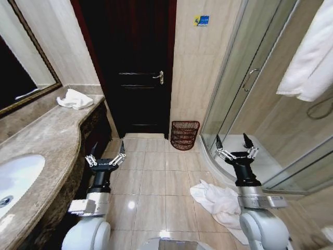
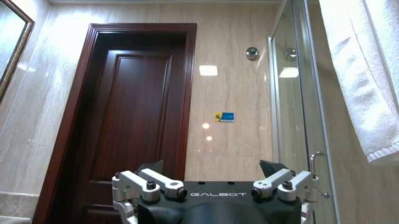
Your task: Discard the used towel into the hamper.
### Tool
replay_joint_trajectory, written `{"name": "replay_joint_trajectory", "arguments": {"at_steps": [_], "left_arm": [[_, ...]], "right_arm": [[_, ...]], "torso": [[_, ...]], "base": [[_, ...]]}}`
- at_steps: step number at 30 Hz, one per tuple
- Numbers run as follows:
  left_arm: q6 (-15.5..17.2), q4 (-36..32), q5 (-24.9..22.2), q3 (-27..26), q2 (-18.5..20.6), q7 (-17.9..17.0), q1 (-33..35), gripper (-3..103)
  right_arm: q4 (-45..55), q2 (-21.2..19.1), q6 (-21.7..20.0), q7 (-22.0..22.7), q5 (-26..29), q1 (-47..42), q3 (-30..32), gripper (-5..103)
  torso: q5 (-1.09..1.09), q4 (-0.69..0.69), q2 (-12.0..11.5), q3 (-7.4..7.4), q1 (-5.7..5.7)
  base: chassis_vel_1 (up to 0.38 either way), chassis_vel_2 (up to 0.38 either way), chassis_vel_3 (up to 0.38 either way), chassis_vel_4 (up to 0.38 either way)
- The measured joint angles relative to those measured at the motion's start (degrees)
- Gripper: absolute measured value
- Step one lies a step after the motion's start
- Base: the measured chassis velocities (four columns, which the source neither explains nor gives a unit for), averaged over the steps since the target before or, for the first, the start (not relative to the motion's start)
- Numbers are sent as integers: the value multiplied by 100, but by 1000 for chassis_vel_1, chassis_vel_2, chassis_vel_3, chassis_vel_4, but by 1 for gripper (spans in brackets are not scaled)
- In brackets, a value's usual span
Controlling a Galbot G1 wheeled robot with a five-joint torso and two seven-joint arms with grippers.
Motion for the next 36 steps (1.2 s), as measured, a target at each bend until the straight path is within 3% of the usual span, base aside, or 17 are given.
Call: {"name": "replay_joint_trajectory", "arguments": {"at_steps": [8, 11, 14, 16, 21, 24, 27, 28, 31, 36], "left_arm": [[-78, 2, -11, -617, -1, 78, -220, 97], [-62, 3, -380, -651, -1, 177, -242, 95], [254, 5, -1211, -435, -1, 272, -82, 94], [379, 6, -1315, -384, -1, 294, -10, 93], [644, 8, -1556, -188, -1, 282, 188, 100], [495, 9, -1572, -12, -1, 85, 221, 100], [-144, 9, -1416, 223, -1, -116, 151, 100], [-144, 9, -1416, 223, -1, -116, 151, 100], [-374, 9, -1405, 116, -1, 83, 0, 100], [-335, 9, -1426, 47, -1, 449, 111, 100]], "right_arm": [[80, -16, -199, 122, 110, -3, -67, 100], [101, -18, -279, 107, 137, -4, -66, 100], [143, -25, -331, 101, 204, -29, -75, 100], [155, -28, -341, 108, 228, -37, -76, 100], [163, -27, -380, 146, 325, -93, -67, 100], [141, -9, -388, 138, 327, -109, -84, 100], [139, 108, -385, 93, 312, -160, -149, 100], [139, 108, -385, 93, 312, -160, -149, 100], [130, 137, -386, 11, 316, -153, -176, 100], [137, 98, -453, -75, 379, -125, -145, 100]], "torso": [[-1, 0, 0, 0, 0], [0, 1, 0, 0, 0], [0, 0, 0, 0, 0], [-1, 0, 0, 0, 0], [0, 0, 0, 0, 0], [0, 1, 0, 0, 0], [0, 0, 0, 0, 0], [0, 0, 0, 0, 0], [0, 0, 0, 0, 0], [0, 0, 0, 0, 0]], "base": [[0, 0, 0, 0], [0, 0, 0, 0], [0, 0, 0, 0], [0, 0, 0, 0], [0, 0, 0, 0], [0, 0, 0, 0], [0, 0, 0, 0], [0, 0, 0, 0], [0, 0, 0, 0], [0, 0, 0, 0]]}}
